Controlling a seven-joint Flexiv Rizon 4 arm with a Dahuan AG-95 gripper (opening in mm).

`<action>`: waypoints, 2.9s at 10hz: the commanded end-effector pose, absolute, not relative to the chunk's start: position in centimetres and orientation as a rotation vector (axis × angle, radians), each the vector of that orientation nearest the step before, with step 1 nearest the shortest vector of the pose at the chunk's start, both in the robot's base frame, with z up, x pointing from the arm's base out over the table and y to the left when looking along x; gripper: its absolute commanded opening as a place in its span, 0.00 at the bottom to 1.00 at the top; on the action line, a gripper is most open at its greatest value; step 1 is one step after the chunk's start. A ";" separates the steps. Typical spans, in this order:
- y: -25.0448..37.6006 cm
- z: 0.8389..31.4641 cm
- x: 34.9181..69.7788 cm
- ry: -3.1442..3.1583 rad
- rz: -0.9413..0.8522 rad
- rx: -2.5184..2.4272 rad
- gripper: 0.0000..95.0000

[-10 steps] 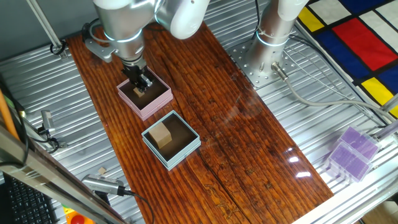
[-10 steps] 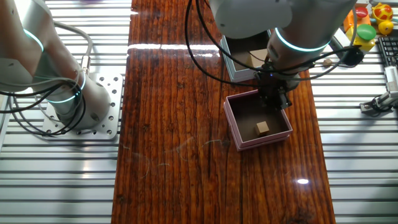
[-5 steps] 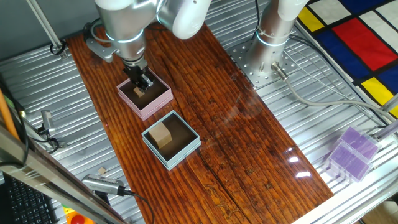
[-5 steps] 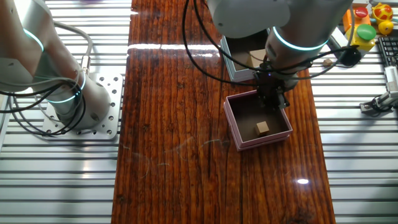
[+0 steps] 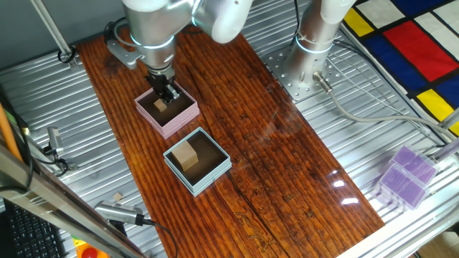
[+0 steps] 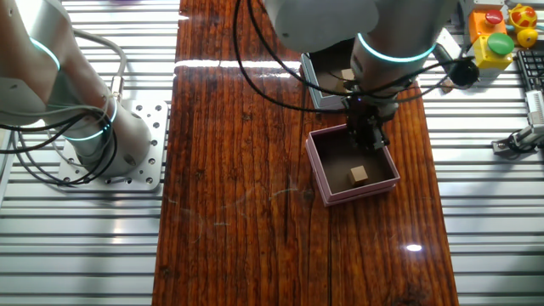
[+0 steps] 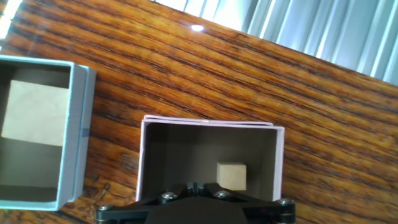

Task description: Move an object from one box to another

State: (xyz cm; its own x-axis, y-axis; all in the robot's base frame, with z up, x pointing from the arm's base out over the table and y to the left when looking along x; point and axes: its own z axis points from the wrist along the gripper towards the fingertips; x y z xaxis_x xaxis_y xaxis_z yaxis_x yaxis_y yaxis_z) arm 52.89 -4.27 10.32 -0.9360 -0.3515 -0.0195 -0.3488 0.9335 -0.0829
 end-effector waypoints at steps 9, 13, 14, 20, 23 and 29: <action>-7.8 6.7 54.9 3.029 -0.032 -0.576 0.40; -8.4 5.5 55.5 3.025 -0.018 -0.579 0.40; -8.5 5.3 55.6 3.025 -0.018 -0.583 0.40; -7.6 4.2 55.6 3.029 -0.023 -0.576 0.40; -7.7 3.6 55.3 3.021 -0.028 -0.600 0.40; -7.7 3.6 55.3 3.017 -0.036 -0.577 0.00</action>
State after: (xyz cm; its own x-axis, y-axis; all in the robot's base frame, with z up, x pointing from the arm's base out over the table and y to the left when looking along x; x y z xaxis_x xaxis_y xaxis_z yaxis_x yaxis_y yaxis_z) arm 55.34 -7.73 3.55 -0.9270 -0.3693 -0.0648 -0.3677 0.9292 -0.0359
